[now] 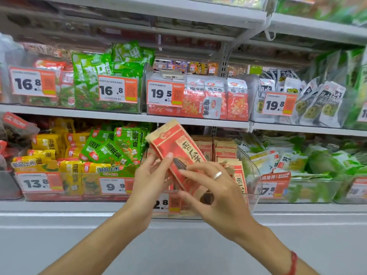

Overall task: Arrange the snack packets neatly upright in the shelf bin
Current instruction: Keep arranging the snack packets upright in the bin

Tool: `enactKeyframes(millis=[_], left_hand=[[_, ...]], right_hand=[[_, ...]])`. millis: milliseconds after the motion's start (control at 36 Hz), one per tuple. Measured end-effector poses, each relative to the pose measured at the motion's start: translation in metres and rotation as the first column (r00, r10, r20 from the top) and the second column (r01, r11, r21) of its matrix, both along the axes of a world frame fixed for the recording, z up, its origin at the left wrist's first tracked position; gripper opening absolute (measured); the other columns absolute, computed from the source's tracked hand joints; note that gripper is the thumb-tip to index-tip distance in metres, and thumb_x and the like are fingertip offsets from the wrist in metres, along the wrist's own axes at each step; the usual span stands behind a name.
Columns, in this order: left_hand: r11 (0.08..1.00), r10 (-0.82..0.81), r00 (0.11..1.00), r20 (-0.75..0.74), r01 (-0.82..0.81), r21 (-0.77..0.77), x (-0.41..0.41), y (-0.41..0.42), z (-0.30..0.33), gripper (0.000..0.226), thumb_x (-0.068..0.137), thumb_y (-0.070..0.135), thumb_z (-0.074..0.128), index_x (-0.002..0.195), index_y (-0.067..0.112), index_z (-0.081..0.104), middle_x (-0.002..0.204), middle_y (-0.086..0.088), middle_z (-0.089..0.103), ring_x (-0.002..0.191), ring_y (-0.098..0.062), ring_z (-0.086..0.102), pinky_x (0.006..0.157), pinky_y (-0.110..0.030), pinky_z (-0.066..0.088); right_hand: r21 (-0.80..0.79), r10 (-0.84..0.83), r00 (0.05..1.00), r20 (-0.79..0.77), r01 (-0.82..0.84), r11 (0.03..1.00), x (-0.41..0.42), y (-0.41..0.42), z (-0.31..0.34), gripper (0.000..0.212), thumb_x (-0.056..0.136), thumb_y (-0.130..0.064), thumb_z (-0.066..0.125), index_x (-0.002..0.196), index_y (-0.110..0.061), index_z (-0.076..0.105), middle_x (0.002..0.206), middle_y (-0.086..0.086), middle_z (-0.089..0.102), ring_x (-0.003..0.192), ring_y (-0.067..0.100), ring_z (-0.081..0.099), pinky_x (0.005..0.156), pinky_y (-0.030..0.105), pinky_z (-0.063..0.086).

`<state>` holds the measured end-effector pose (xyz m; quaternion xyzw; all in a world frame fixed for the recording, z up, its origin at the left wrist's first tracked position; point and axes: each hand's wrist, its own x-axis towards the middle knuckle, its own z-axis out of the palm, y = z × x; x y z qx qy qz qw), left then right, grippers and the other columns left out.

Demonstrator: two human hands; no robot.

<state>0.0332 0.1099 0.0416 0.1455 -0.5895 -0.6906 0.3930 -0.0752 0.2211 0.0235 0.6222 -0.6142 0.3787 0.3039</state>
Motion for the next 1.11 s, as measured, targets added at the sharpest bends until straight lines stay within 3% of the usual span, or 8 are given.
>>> enactKeyframes(millis=[139,250,361,500,639,722,917,1111], left_hand=[[0.826,0.047,0.999,0.008,-0.035,-0.563,-0.018,-0.013,0.022,0.023,0.092,0.025,0.059,0.111,0.035,0.064,0.105,0.013,0.072,0.099,-0.001,0.066,0.086,-0.026,0.056],[0.765,-0.020,1.000,-0.009,0.009,-0.644,-0.034,-0.012,0.033,0.027,0.093,0.023,0.057,0.119,0.026,0.064,0.107,0.012,0.071,0.101,-0.004,0.066,0.087,-0.032,0.056],[0.676,0.065,0.995,-0.080,-0.103,-0.730,-0.052,-0.020,0.035,0.024,0.093,0.032,0.058,0.116,0.037,0.063,0.105,0.020,0.070,0.098,0.002,0.065,0.086,-0.032,0.057],[0.427,0.386,0.899,-0.205,-0.371,-0.824,-0.061,-0.042,0.008,0.041,0.092,0.057,0.045,0.117,0.032,0.065,0.111,0.025,0.062,0.097,0.006,0.062,0.076,-0.019,0.054],[0.090,0.585,0.802,-0.120,-0.211,-0.973,-0.084,-0.080,-0.034,0.034,0.091,0.035,0.061,0.124,0.027,0.062,0.125,0.011,0.063,0.113,-0.008,0.061,0.092,-0.021,0.043],[0.060,0.618,0.786,-0.023,-0.076,-0.995,-0.100,-0.095,-0.049,0.052,0.084,0.032,0.072,0.133,0.025,0.056,0.136,0.002,0.057,0.127,-0.018,0.054,0.106,-0.037,0.033],[0.051,0.651,0.757,0.046,0.017,-0.999,-0.111,-0.100,-0.061,0.052,0.073,0.040,0.078,0.119,0.020,0.067,0.130,-0.001,0.063,0.123,-0.022,0.057,0.099,-0.038,0.045],[0.136,0.602,0.791,0.109,0.034,-0.990,-0.108,-0.098,-0.058,0.051,0.091,0.039,0.058,0.138,0.024,0.049,0.146,0.005,0.045,0.139,-0.017,0.036,0.111,-0.035,0.033]], right_hand=[[-0.153,-0.117,0.989,0.091,0.130,0.980,-0.023,0.012,0.051,0.055,0.084,-0.029,0.068,0.134,-0.018,0.050,0.126,-0.006,0.053,0.120,0.011,0.048,0.104,0.019,0.038],[0.005,-0.113,0.986,0.121,0.113,0.994,-0.047,0.014,0.079,0.066,0.080,-0.017,0.075,0.137,-0.023,0.043,0.129,-0.004,0.050,0.119,0.004,0.046,0.103,0.012,0.033],[-0.032,0.113,0.931,0.347,-0.109,0.994,-0.060,0.015,0.094,0.026,0.080,-0.012,0.075,0.100,-0.021,0.062,0.096,-0.009,0.069,0.091,0.004,0.065,0.084,0.022,0.053],[-0.286,0.287,0.862,0.417,-0.175,0.942,-0.066,0.016,0.090,0.017,0.077,-0.008,0.071,0.086,-0.020,0.063,0.084,-0.010,0.072,0.078,0.004,0.069,0.071,0.016,0.055],[-0.455,0.244,0.922,0.299,-0.087,0.886,-0.088,0.024,0.093,0.026,0.079,-0.014,0.070,0.087,-0.036,0.061,0.085,-0.020,0.067,0.084,0.003,0.065,0.080,0.018,0.054],[-0.275,0.138,0.943,0.302,-0.053,0.960,-0.110,0.015,0.089,0.018,0.080,-0.013,0.069,0.088,-0.027,0.061,0.085,-0.016,0.067,0.084,0.007,0.066,0.080,0.023,0.056],[0.155,0.060,0.950,0.308,-0.112,0.982,-0.151,-0.017,0.070,0.012,0.078,-0.023,0.066,0.090,-0.019,0.066,0.087,-0.013,0.068,0.084,0.011,0.067,0.077,0.034,0.056],[0.167,0.117,0.826,0.551,-0.247,0.955,-0.167,-0.041,0.070,0.026,0.077,-0.018,0.068,0.097,-0.002,0.061,0.084,-0.007,0.072,0.082,0.015,0.072,0.076,0.027,0.058]])
